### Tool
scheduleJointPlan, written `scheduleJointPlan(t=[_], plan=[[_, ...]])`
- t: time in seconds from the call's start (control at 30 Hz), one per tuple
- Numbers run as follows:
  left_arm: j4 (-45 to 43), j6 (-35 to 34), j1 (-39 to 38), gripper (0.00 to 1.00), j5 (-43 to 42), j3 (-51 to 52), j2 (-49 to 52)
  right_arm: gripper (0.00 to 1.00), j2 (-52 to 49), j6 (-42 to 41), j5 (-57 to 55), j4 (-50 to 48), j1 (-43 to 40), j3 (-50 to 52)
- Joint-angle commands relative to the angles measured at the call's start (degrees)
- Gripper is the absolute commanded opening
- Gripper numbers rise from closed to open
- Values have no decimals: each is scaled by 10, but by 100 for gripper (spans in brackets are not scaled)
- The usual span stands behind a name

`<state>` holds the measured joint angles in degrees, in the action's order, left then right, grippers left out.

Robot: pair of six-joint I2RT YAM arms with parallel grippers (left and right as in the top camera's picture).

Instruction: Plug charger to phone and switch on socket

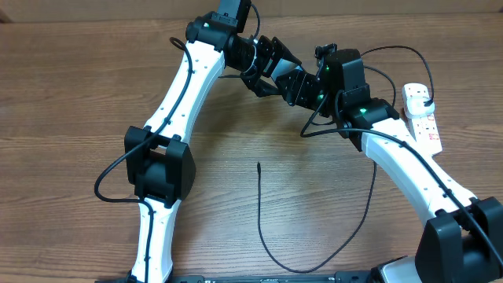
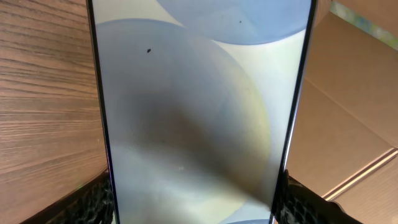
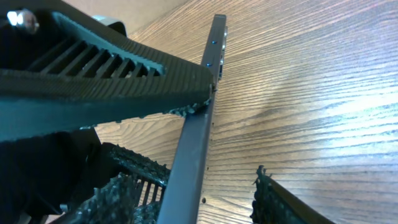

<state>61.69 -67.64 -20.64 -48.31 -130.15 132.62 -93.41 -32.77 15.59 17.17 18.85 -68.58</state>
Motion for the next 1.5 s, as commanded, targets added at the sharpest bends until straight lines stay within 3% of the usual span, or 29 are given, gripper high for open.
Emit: scheduleJointPlan(t=[0.0, 0.47, 0.7, 1.47], plan=[[-2, -8, -5, 4, -26, -20, -35, 60, -2, 3, -8, -2, 3, -15], [-3, -12, -5, 4, -26, -20, -35, 53, -2, 13, -6, -2, 3, -15], [-2, -12, -8, 4, -26, -20, -35, 43, -2, 29, -6, -3, 6, -15], [-2, -12, -9, 4, -26, -20, -35, 29, -2, 29, -6, -5, 6, -15]])
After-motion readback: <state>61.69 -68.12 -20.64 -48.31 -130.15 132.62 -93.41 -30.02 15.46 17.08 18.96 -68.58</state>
